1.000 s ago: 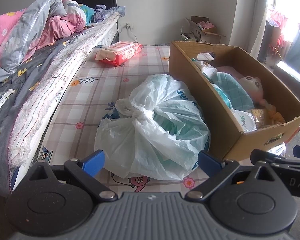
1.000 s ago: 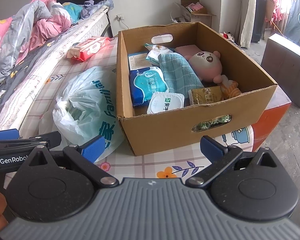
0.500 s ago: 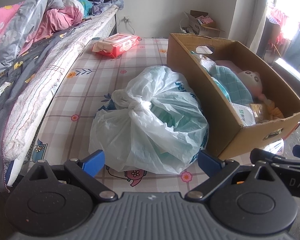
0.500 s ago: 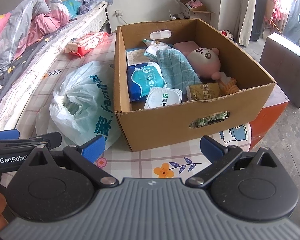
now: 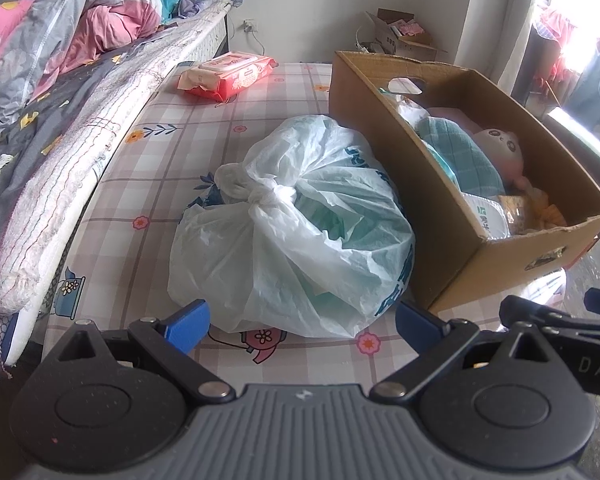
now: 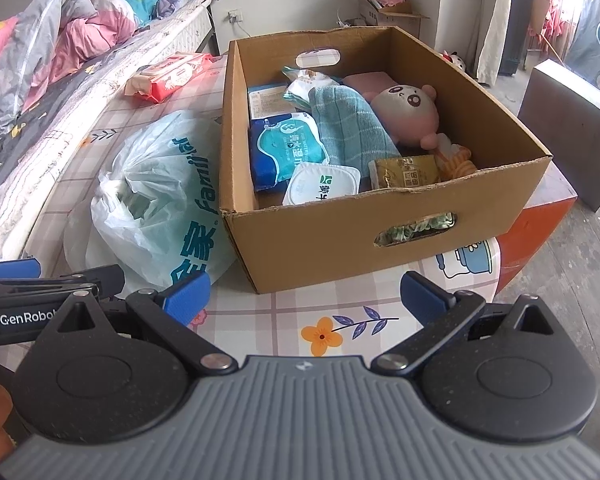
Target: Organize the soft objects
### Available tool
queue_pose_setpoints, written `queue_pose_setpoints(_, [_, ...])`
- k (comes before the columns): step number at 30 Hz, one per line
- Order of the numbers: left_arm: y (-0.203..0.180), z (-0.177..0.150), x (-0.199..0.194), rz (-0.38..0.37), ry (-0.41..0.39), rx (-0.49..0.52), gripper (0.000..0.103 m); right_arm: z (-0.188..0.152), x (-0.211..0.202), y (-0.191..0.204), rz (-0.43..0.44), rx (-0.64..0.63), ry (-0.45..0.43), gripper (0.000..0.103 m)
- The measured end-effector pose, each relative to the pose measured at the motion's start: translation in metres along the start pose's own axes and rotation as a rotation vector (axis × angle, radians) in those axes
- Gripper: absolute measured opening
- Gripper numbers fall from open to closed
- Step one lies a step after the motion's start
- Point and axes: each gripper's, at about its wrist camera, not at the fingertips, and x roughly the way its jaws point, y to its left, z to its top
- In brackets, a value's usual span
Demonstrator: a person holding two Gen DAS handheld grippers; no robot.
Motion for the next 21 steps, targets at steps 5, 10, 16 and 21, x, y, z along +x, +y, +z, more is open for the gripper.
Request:
queue_pose_setpoints(5, [-0.0015, -0.0004, 0.0030, -0.007, 0.013, 0.000, 0.100, -0.0005, 0.0014, -0.0022, -0.007, -0.002, 0.006, 0.102])
queue_pose_setpoints(10, [-0.0026, -0.0011, 0.0051, -0.009, 0.024, 0.001, 0.100, -0.0014, 0.0032, -0.0035, -0.012, -0.002, 0.013, 0.102])
queue_pose_setpoints(16, [-0.0037, -0.0008, 0.0068, -0.011, 0.032, 0.002, 0.100, -0.0019, 0.0042, -0.0043, -0.012, -0.001, 0.016, 0.102])
queue_pose_setpoints(21, [-0.0042, -0.0009, 0.0071, -0.012, 0.033, 0.001, 0.100, -0.0021, 0.0045, -0.0048, -0.011, 0.000, 0.018, 0.102])
